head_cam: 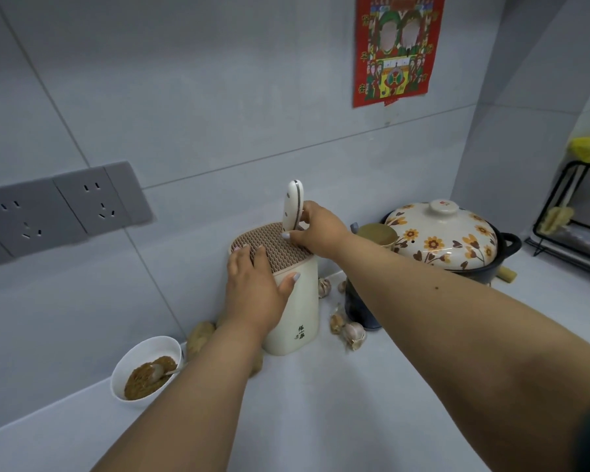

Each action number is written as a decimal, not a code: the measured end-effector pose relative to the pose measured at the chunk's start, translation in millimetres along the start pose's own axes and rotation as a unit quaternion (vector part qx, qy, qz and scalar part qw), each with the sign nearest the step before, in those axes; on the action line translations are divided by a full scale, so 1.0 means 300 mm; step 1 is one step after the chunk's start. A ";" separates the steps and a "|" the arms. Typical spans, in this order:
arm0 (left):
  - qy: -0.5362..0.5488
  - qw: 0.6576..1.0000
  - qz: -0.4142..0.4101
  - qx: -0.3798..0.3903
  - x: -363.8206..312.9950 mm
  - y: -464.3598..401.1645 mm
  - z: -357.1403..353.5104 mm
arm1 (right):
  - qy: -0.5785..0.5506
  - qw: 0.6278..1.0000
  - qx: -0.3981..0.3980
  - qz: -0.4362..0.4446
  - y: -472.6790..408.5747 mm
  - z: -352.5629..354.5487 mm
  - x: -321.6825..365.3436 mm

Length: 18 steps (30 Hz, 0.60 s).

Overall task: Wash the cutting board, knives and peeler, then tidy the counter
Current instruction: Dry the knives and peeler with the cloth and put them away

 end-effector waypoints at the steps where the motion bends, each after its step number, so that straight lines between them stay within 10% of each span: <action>1: -0.001 1.000 0.004 0.007 -0.002 0.000 0.004 | -0.009 1.000 -0.010 -0.007 0.018 0.013 0.000; 10: 0.116 0.987 -0.045 -0.098 -0.212 0.107 0.082 | -0.110 0.990 -0.086 -0.039 0.265 0.203 -0.025; 18: 0.272 0.959 -0.071 0.047 -0.587 0.271 -0.013 | -0.170 0.962 -0.195 -0.089 0.604 0.442 -0.186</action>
Point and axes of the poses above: each hand's wrist, its own y-axis away from the middle knuckle, its own z-axis out of the back of the hand, x = y × z, the point moved 2 cm from there along -y, towards the middle knuckle, and after that the axes turned 8 degrees about y, right-handed, at the moved point
